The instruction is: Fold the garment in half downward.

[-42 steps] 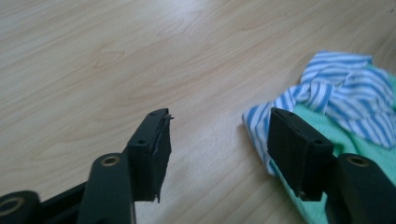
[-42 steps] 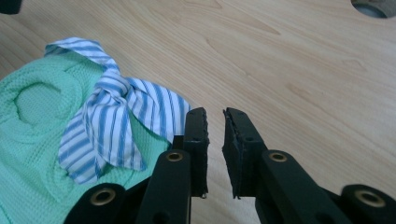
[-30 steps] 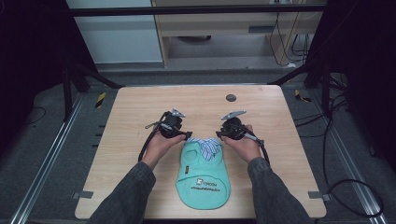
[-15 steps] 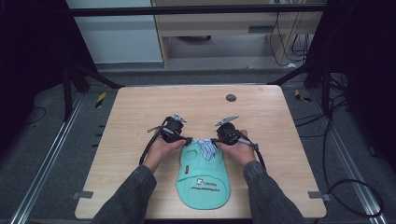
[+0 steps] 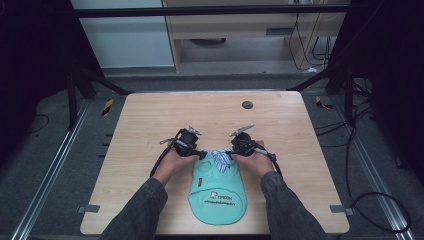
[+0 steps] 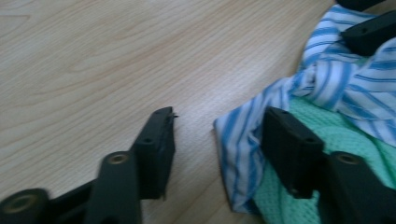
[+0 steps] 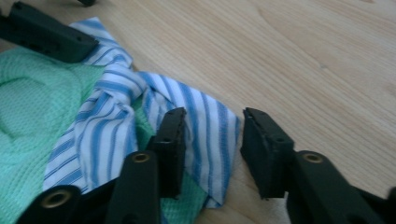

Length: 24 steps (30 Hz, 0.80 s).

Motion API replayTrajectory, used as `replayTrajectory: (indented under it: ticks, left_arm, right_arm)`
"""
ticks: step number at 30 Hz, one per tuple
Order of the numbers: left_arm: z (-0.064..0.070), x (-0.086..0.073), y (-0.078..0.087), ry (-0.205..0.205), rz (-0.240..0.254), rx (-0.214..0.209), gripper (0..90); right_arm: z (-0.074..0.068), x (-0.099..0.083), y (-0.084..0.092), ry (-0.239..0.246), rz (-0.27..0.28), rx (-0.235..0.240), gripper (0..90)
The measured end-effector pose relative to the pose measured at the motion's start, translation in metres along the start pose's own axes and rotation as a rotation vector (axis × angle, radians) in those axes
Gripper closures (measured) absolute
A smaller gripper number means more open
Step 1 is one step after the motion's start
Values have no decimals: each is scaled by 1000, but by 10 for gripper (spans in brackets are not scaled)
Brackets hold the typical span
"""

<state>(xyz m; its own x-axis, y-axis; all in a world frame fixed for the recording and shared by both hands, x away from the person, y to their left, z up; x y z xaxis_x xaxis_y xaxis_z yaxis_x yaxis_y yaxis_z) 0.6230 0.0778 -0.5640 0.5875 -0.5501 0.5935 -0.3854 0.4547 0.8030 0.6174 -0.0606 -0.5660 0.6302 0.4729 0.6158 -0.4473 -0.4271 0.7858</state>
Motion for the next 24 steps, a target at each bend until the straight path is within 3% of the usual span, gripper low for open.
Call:
replayTrajectory:
  ticks: [3, 7, 10, 14, 17, 24]
  left_arm:
    - [8, -2, 2, -13, 3, -41, 667]
    - [13, -3, 4, -33, -14, -55, 762]
    - [13, -2, 5, -61, -14, -46, 832]
    - [13, -3, 8, -85, -14, -50, 843]
    - [13, 0, 14, -74, 2, -56, 845]
    - [16, 9, 31, -104, 25, -58, 847]
  right_arm:
    - [-5, -1, 1, 26, -14, 17, 716]
    - [-11, -2, 1, 48, -25, 36, 816]
    - [-12, -1, 3, 77, -30, 34, 832]
    - [-12, 3, 10, 72, -5, 40, 832]
    - [-14, 7, 17, 90, 12, 50, 832]
    - [-20, 14, 36, 134, 33, 57, 831]
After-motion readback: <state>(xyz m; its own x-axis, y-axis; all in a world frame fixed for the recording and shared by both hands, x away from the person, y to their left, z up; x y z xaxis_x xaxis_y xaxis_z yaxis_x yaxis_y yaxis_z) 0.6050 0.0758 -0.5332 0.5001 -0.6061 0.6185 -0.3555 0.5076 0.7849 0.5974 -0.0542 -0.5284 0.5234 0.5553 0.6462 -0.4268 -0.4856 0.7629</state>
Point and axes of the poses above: each handheld gripper's, and its own axes: y roughly backward along the jaws, x roughly out of its top, z roughly to its right, the point moved 10 cm from there along -y, roughly forward along the jaws
